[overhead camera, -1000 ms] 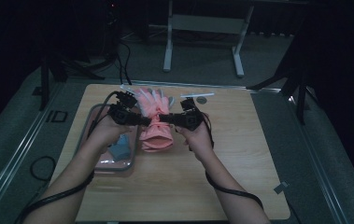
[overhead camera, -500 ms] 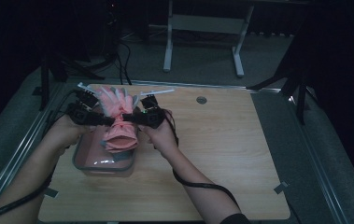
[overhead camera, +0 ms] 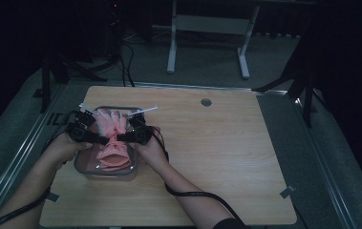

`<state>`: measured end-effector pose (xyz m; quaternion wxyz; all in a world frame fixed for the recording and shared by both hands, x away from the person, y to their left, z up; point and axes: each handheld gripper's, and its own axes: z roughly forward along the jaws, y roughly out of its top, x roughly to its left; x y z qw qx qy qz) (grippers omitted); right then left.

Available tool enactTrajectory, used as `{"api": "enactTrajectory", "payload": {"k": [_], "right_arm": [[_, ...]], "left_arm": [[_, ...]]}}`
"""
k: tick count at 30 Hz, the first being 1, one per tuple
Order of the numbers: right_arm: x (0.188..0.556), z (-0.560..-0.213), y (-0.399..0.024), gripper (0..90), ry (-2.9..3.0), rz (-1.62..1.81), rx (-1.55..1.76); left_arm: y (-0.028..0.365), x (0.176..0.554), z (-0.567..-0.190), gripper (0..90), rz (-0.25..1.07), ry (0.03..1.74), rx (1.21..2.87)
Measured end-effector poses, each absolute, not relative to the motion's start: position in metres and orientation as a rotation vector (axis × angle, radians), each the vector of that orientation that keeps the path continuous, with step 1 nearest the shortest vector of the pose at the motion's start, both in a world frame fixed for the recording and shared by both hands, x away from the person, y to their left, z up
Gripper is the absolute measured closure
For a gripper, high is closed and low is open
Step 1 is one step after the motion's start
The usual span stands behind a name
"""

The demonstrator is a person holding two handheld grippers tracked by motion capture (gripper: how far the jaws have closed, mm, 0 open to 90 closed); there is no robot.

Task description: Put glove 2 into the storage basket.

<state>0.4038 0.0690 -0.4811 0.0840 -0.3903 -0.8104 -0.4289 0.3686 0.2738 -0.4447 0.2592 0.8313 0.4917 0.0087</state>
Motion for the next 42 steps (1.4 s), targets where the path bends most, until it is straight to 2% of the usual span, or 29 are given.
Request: {"api": "enactTrajectory", "payload": {"k": [7,12,14,20,24,26,29,31,32,33,36,42], "right_arm": [[0.399,-0.486,0.07,71.2,-2.542,-1.182,-1.168],[0.403,-0.49,0.067,63.7,-2.537,-1.114,-1.183],[0.404,-0.488,0.065,59.7,-2.547,-1.12,-1.178],[0.407,-0.474,0.053,40.6,-2.505,-1.256,-1.134],[0.407,-0.468,0.045,32.2,-2.498,-1.299,-1.073],[0.405,-0.47,0.043,24.4,-2.55,-1.295,-0.98],[0.402,-0.471,0.04,23.4,-2.578,-1.308,-0.962],[0.401,-0.469,0.038,17.2,-2.601,-1.317,-0.95],[0.401,-0.468,0.036,17.1,-2.604,-1.319,-0.93],[0.401,-0.467,0.035,16.1,-2.612,-1.319,-0.919],[0.402,-0.464,0.028,15.6,-2.613,-1.332,-0.907],[0.402,-0.459,0.015,15.7,-2.597,-1.353,-0.923]], "left_arm": [[0.269,0.368,-0.463,72.2,0.005,1.338,2.272],[0.264,0.369,-0.468,72.0,-0.002,1.356,2.252],[0.264,0.369,-0.469,71.3,-0.005,1.359,2.253],[0.265,0.371,-0.472,69.7,-0.016,1.371,2.239],[0.266,0.371,-0.47,60.7,0.017,1.381,2.206],[0.268,0.37,-0.468,54.0,0.065,1.391,2.17],[0.268,0.367,-0.463,45.1,0.155,1.388,2.124],[0.27,0.365,-0.458,37.6,0.206,1.388,2.082],[0.271,0.363,-0.456,33.6,0.215,1.38,2.062],[0.272,0.362,-0.453,25.9,0.226,1.371,2.045],[0.271,0.356,-0.443,13.1,0.3,1.354,2.014],[0.265,0.34,-0.421,13.0,0.378,1.297,1.906]]}}
